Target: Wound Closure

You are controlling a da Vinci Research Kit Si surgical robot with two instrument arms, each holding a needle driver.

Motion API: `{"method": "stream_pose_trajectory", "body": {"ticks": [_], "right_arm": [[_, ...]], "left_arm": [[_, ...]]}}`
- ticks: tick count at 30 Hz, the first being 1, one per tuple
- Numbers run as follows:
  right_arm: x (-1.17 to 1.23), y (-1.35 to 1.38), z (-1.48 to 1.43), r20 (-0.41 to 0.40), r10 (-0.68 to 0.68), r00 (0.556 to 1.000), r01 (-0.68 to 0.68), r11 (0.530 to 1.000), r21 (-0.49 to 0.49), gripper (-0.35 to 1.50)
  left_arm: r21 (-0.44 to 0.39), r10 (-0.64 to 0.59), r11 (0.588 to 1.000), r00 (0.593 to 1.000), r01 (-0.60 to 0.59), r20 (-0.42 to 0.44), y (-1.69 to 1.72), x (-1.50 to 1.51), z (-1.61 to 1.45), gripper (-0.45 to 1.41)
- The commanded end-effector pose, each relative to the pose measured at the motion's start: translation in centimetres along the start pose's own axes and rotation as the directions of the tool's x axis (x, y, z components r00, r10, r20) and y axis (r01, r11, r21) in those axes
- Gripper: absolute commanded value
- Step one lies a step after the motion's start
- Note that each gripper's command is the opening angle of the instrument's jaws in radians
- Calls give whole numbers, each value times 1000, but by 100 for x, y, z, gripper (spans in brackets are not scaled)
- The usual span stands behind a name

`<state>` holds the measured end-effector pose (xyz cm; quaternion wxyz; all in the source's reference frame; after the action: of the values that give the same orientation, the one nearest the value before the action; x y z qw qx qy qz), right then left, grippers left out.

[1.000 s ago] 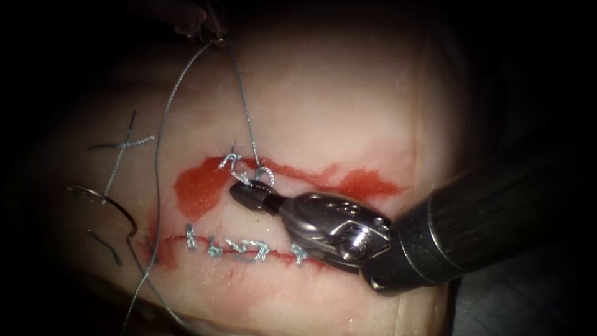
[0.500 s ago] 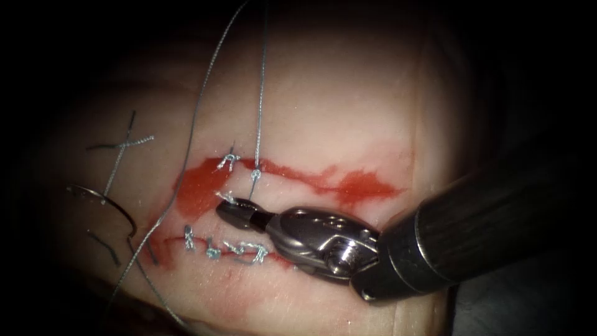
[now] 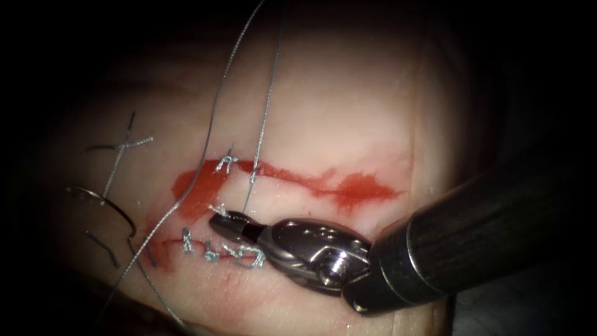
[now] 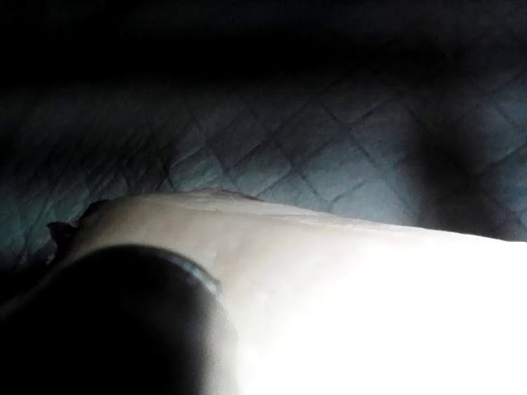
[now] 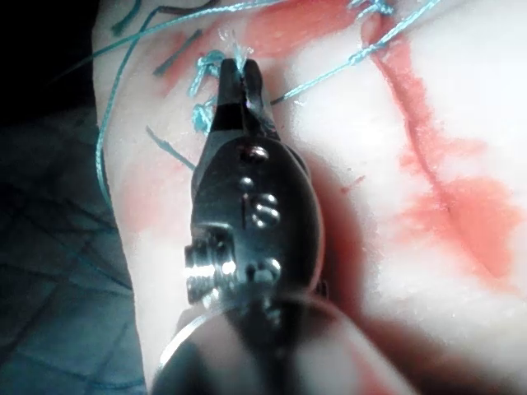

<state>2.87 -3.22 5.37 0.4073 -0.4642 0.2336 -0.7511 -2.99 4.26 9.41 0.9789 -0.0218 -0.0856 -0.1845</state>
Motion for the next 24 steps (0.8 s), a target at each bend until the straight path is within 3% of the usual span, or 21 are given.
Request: {"method": "stream_pose_trajectory", "body": {"ticks": [1, 24], "right_arm": [[1, 5, 9, -6, -2, 1000, 2, 1000, -5, -35], [6, 7, 8, -35, -17, 999, 16, 999, -28, -35]], "left_arm": [[-8, 0, 1000, 1000, 0, -1, 6, -5, 8, -45], [-76, -48, 996, 996, 42, -77, 28, -38, 42, -45]]}}
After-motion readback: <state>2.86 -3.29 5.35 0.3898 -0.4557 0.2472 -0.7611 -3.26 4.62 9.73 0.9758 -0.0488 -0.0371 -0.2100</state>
